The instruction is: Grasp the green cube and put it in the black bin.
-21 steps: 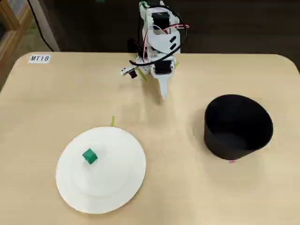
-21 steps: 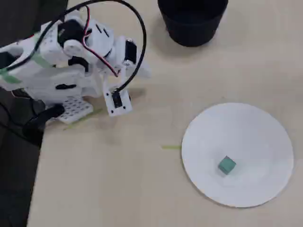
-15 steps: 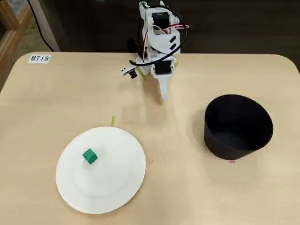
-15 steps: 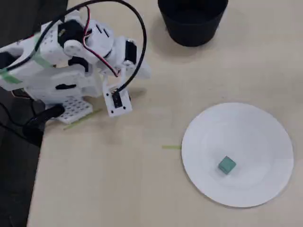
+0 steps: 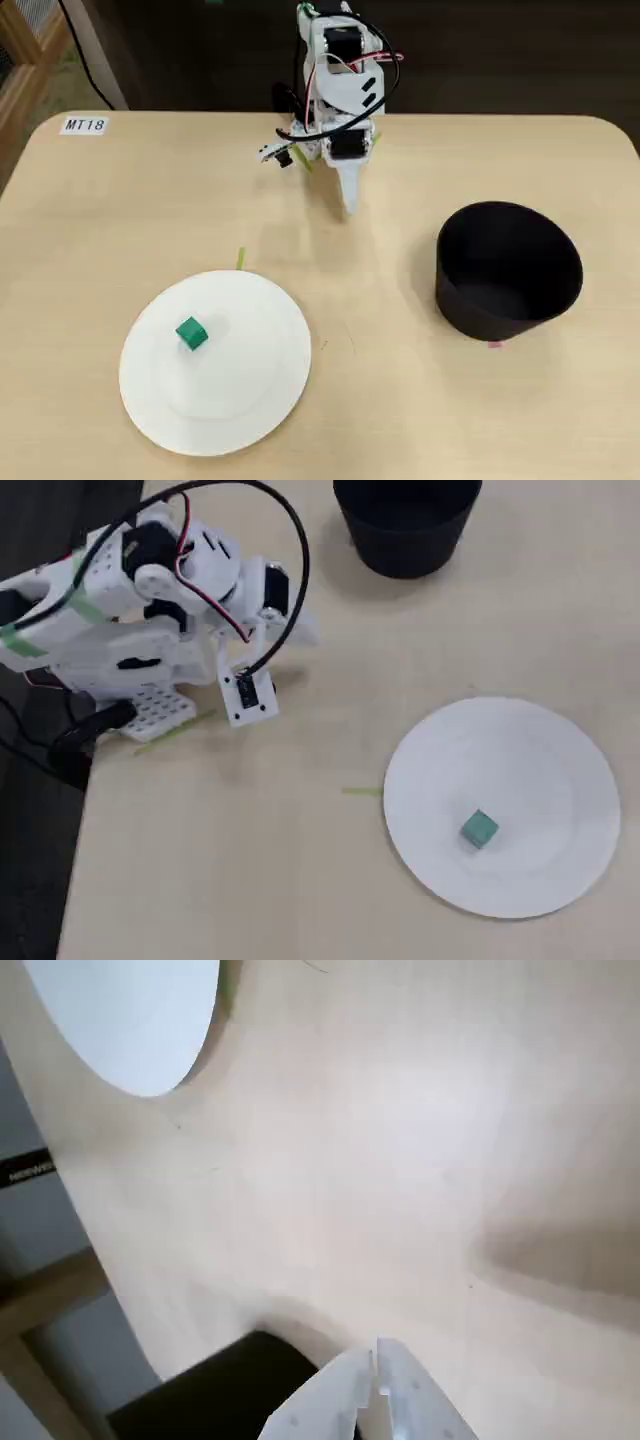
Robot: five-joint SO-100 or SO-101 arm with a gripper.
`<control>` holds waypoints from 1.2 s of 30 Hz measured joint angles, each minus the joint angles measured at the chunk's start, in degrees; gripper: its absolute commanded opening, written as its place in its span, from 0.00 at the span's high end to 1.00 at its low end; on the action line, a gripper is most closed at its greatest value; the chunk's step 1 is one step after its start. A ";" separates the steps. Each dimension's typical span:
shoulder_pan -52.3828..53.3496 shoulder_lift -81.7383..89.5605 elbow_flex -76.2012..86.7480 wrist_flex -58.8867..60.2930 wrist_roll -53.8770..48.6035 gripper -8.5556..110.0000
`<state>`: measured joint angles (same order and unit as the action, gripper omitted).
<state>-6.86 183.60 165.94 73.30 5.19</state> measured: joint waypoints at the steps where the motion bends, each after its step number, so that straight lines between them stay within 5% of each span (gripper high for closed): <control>1: 0.00 0.00 0.00 -0.09 0.00 0.93; 11: -3.69 -4.39 -15.56 1.49 -1.23 0.93; 20: -0.70 -51.33 -64.51 7.82 -5.45 0.93; 36: 17.23 -112.41 -114.52 25.14 2.64 0.93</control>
<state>10.37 71.19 51.42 98.44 7.82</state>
